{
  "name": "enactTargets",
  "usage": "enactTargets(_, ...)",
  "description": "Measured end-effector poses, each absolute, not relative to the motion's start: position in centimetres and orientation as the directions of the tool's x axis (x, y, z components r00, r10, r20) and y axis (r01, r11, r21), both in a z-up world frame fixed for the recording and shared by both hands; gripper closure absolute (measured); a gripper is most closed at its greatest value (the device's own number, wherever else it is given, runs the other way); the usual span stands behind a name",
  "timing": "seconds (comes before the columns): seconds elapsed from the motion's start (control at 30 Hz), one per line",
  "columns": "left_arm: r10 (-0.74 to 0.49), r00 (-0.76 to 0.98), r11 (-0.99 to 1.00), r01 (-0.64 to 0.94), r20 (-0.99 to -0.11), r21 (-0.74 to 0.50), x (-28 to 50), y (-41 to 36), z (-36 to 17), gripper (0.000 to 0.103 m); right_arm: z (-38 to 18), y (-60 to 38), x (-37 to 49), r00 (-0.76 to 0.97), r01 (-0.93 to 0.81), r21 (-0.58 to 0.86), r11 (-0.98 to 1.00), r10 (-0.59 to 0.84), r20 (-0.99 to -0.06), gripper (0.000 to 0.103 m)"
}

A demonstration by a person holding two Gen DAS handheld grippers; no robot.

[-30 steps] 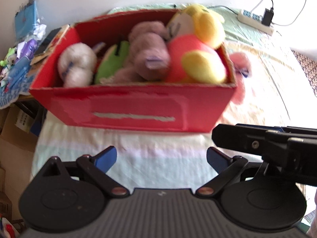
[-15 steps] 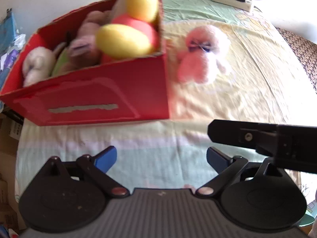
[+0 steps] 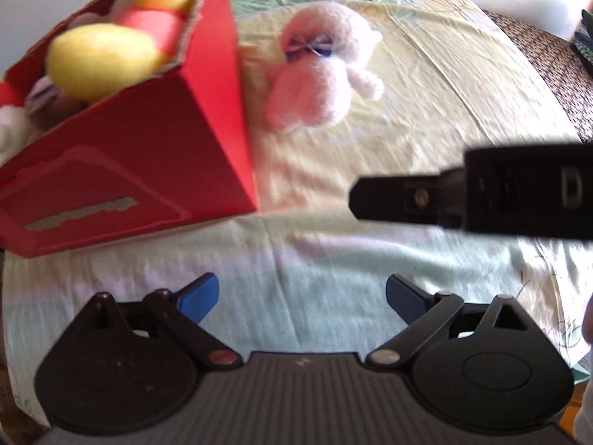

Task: Organize objects
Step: 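Move the right gripper down onto the white bunny with blue bow on the bed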

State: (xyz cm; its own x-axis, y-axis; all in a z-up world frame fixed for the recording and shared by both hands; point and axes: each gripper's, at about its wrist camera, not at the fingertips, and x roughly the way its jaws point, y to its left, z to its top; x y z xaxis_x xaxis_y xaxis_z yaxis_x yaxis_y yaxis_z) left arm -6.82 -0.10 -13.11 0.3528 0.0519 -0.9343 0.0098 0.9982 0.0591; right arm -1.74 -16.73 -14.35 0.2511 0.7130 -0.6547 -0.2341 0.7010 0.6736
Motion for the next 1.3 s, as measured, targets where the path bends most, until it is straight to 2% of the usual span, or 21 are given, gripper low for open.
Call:
enactTargets(0.47, -0.047, 0.368, 0.996, 0.088, -0.929, -0.016, -6.3, -1.0, -14.2, 0.013, -15.7, -17.4, 0.4, 0.277, -0.202, 0.661, 0.723, 0.690, -0.669, 0.064)
enactTargets(0.73, -0.088, 0.385, 0.993, 0.112, -0.919, -0.048, -6.3, -1.0, -14.2, 0.017, -15.7, -16.4, 3.1, 0.302, -0.211, 0.682, 0.701, 0.710, -0.636, 0.064)
enactTargets(0.83, -0.100, 0.385, 0.992, 0.110, -0.917, -0.061, -6.3, -0.7, -14.3, 0.017, -16.1, -15.4, 4.3, 0.298, -0.225, 0.676, 0.701, 0.710, -0.638, 0.058)
enactTargets(0.93, -0.106, 0.385, 0.992, 0.108, -0.917, -0.069, -6.3, -0.4, -14.3, 0.018, -16.7, -14.8, 5.3, 0.297, -0.221, 0.675, 0.704, 0.708, -0.641, 0.058)
enactTargets(1.0, -0.102, 0.383, 0.992, 0.105, -0.918, -0.066, -6.2, -0.3, -14.2, 0.018, -17.2, -14.5, 5.7, 0.288, -0.211, 0.688, 0.694, 0.717, -0.635, 0.060)
enactTargets(1.07, -0.102, 0.380, 0.992, 0.102, -0.919, -0.068, -6.1, -0.2, -14.2, 0.018, -17.8, -14.4, 5.9, 0.276, -0.196, 0.704, 0.683, 0.727, -0.629, 0.074)
enactTargets(1.1, -0.103, 0.379, 0.993, 0.101, -0.920, -0.070, -6.0, -0.2, -14.2, 0.019, -17.9, -14.5, 5.9, 0.272, -0.189, 0.709, 0.680, 0.730, -0.627, 0.076)
enactTargets(1.3, -0.133, 0.379, 0.989, 0.107, -0.916, -0.100, -5.6, -0.6, -13.8, 0.019, -17.2, -16.6, 4.6, 0.300, -0.204, 0.705, 0.679, 0.729, -0.615, 0.081)
